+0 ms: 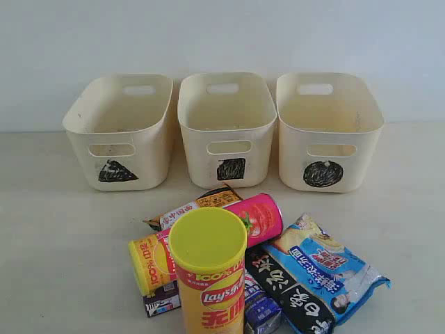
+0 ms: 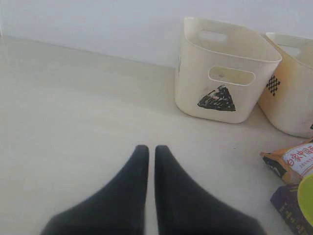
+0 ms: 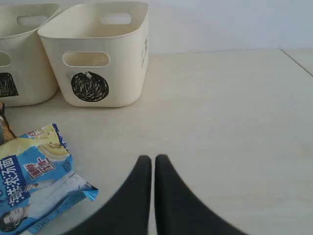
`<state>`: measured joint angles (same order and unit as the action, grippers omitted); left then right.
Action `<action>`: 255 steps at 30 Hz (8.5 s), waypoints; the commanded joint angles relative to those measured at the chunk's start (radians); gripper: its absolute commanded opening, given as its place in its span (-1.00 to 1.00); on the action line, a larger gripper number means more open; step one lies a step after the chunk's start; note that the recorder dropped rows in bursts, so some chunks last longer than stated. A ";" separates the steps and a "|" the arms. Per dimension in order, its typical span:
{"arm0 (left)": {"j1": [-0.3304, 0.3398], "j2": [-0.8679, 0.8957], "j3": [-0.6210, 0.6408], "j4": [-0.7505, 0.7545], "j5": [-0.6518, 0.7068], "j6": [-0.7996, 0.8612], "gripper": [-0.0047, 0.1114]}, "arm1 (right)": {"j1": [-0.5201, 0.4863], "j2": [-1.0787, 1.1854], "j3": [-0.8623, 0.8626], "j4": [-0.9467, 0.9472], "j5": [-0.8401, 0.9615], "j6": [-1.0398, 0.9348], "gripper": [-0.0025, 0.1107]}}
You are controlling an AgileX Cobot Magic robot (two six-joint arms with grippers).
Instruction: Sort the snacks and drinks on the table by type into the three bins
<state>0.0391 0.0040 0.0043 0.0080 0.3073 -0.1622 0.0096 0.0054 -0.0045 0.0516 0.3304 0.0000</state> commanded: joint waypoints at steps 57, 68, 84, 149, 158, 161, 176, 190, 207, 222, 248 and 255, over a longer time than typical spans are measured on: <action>-0.001 -0.004 -0.004 0.003 -0.014 -0.005 -0.85 | 0.000 0.878 -0.727 0.395 0.261 -0.087 -0.96; -0.001 -0.004 -0.004 0.003 -0.014 -0.005 -0.85 | 0.000 1.377 -0.727 1.145 0.715 -0.899 -0.96; -0.001 -0.004 -0.004 0.003 -0.014 -0.005 -0.85 | -0.387 1.571 -0.543 1.210 0.730 -1.010 -0.96; -0.001 -0.004 -0.004 0.003 -0.014 -0.005 -0.85 | -0.047 1.948 -0.623 1.648 0.419 -1.448 -0.96; -0.001 -0.004 -0.004 0.003 -0.014 -0.005 -0.85 | -0.047 1.737 -0.623 1.639 0.509 -1.404 -0.96; -0.001 -0.004 -0.004 0.003 -0.014 -0.005 -0.85 | -0.047 1.694 -0.623 1.630 0.572 -1.377 -0.96; -0.001 -0.004 -0.004 0.003 -0.014 -0.005 -0.85 | -0.049 1.431 -0.625 1.595 0.568 -1.267 -0.96; -0.001 -0.004 -0.004 0.003 -0.014 -0.005 -0.85 | -0.049 1.341 -0.891 1.498 0.392 -1.133 -0.96; -0.001 -0.004 -0.004 0.003 -0.014 -0.005 -0.85 | -0.049 1.476 -1.096 1.325 0.025 -1.072 -0.96; -0.001 -0.004 -0.004 0.003 -0.014 -0.005 -0.85 | -0.036 1.881 -1.469 1.328 0.049 -0.921 -0.96; -0.001 -0.004 -0.004 0.003 -0.014 -0.005 -0.85 | 0.011 1.945 -1.583 1.246 -0.046 -0.934 -0.29; -0.001 -0.004 -0.004 0.003 -0.014 -0.005 -0.85 | 0.011 1.863 -1.583 0.910 0.150 -0.923 -0.96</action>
<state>0.0391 0.0040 0.0043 0.0080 0.3073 -0.1622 0.0214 1.8955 -1.5820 1.0682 0.4059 -0.9287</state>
